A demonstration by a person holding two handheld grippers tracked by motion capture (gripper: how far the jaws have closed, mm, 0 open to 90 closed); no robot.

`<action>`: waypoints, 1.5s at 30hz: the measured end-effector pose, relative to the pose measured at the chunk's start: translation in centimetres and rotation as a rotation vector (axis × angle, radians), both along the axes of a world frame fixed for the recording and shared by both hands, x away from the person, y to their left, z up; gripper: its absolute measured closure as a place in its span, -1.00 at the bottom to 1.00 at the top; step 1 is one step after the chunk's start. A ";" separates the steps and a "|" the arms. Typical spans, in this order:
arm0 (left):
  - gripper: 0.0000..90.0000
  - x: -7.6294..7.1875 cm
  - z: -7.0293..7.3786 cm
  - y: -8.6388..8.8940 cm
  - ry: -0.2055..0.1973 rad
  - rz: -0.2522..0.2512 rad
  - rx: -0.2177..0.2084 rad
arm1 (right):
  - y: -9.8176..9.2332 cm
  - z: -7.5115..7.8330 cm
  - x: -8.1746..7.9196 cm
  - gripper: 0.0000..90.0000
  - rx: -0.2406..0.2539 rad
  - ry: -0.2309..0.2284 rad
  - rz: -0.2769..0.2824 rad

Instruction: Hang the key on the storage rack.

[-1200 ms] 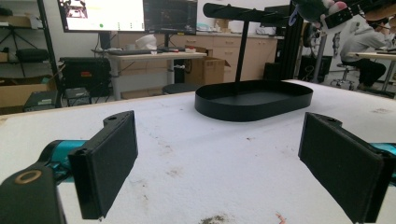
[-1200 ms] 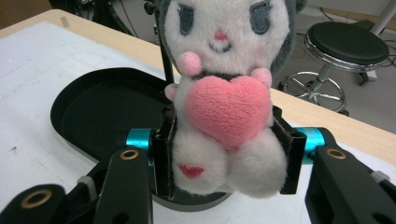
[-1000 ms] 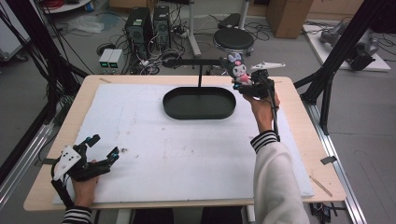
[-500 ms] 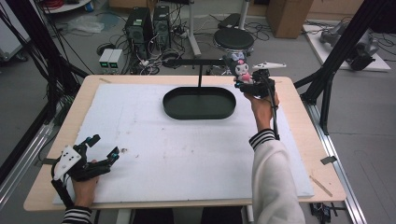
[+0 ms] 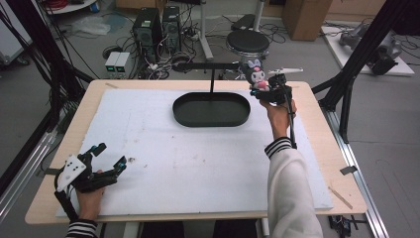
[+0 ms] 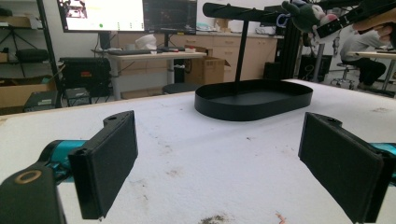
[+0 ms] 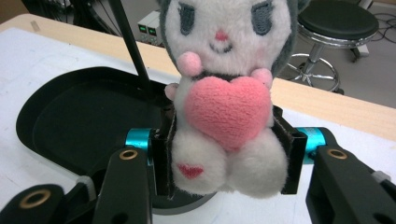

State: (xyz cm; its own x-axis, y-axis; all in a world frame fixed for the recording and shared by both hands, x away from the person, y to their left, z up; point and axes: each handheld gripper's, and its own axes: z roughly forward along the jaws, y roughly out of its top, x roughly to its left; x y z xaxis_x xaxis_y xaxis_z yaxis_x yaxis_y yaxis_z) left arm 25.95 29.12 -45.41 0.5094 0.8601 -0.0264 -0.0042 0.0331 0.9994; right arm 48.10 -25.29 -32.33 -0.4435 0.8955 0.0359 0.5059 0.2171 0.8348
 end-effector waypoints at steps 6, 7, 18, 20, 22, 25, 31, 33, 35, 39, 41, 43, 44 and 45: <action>-0.73 0.0 0.0 0.0 -0.003 -0.001 0.002 | -0.2 -0.1 -0.1 0.16 0.011 0.021 0.003; -0.73 0.0 0.0 0.0 -0.004 -0.002 0.001 | -0.3 0.0 -0.1 0.16 0.010 0.023 0.004; -0.73 -0.1 0.0 0.0 -0.004 -0.001 0.001 | -1.5 -1.5 -0.1 0.16 -0.014 0.084 -0.021; -0.73 -0.1 0.0 0.0 -0.004 -0.001 0.001 | -1.4 -1.7 0.0 0.16 -0.023 0.089 -0.020; -0.73 -0.1 0.0 0.0 -0.005 -0.001 0.000 | -1.2 -1.8 0.1 0.16 -0.038 0.098 -0.022; -0.73 -0.1 0.0 0.0 -0.005 -0.001 0.000 | -0.8 -2.2 0.3 0.16 -0.072 0.119 -0.012; -0.73 -0.1 0.0 0.0 -0.004 -0.002 -0.002 | -0.3 -2.8 0.7 0.16 -0.092 0.139 -0.002; -0.73 -0.1 0.0 0.0 -0.007 -0.002 -0.001 | -0.2 -2.8 0.8 0.16 -0.094 0.142 -0.002; -0.73 -0.1 0.0 0.0 -0.008 -0.001 -0.002 | -0.1 -3.0 0.9 0.13 -0.087 0.143 0.008; -0.73 -0.1 0.0 0.0 -0.010 0.000 0.000 | 0.2 -3.4 1.2 -0.71 -0.069 0.141 0.047; -0.73 -0.1 0.0 0.0 -0.010 -0.001 0.001 | 0.4 -3.6 1.2 -0.98 -0.075 0.148 0.054; -0.73 -0.1 0.0 0.0 -0.013 -0.001 -0.001 | 0.4 -3.4 1.0 -0.99 -0.078 0.120 0.076; -0.73 -0.1 0.0 0.0 -0.012 -0.002 0.002 | 0.3 -3.3 0.9 -0.99 -0.056 0.107 0.087; -0.73 -0.1 0.0 0.0 -0.010 0.000 0.000 | 0.2 -3.1 0.6 -0.99 -0.032 0.090 0.095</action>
